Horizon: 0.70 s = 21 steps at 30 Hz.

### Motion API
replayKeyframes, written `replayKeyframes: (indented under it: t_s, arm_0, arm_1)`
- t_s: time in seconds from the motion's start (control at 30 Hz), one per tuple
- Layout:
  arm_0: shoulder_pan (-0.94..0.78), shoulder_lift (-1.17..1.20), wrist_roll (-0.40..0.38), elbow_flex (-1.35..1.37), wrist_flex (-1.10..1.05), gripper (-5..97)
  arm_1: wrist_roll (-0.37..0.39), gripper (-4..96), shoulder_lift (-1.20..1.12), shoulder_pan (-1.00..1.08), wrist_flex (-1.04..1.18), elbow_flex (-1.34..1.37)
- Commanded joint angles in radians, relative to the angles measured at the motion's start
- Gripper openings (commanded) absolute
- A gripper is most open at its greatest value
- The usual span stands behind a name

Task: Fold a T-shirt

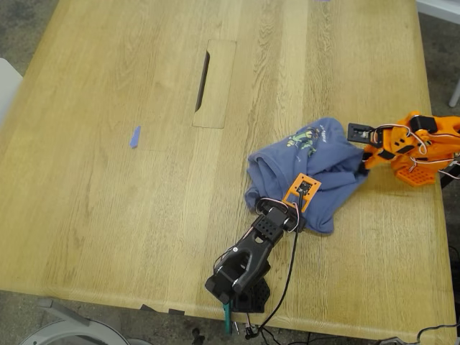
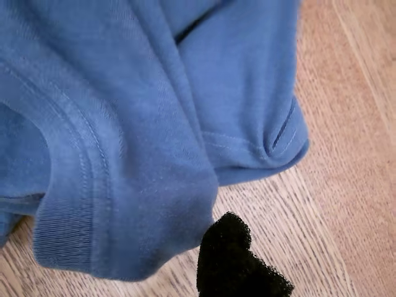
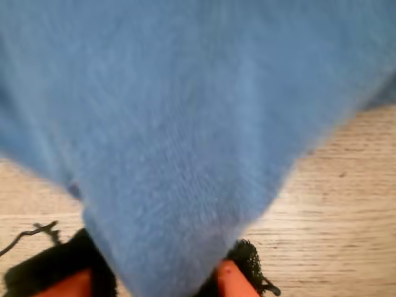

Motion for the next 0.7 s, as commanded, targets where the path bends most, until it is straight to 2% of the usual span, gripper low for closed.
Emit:
replayKeyframes:
  t_s: [0.0, 0.23, 0.47, 0.67]
  arm_0:
    - [0.008, 0.040, 0.006, -0.098, 0.017, 63]
    - [0.009, 0.028, 0.008, -0.160, 0.048, 63]
    - [0.009, -0.103, 0.015, -0.370, 0.078, 64]
    - [0.005, -0.276, 0.020, -0.557, 0.011, 62]
  arm_1:
    - [0.011, 28.0, 0.008, 0.026, 0.025, -0.077]
    - [0.038, 30.4, 0.006, 0.031, -0.006, -0.163]
    - [0.037, 31.2, -0.152, -0.028, -0.064, -0.357]
    - [0.032, 24.8, -0.299, 0.046, -0.201, -0.469]
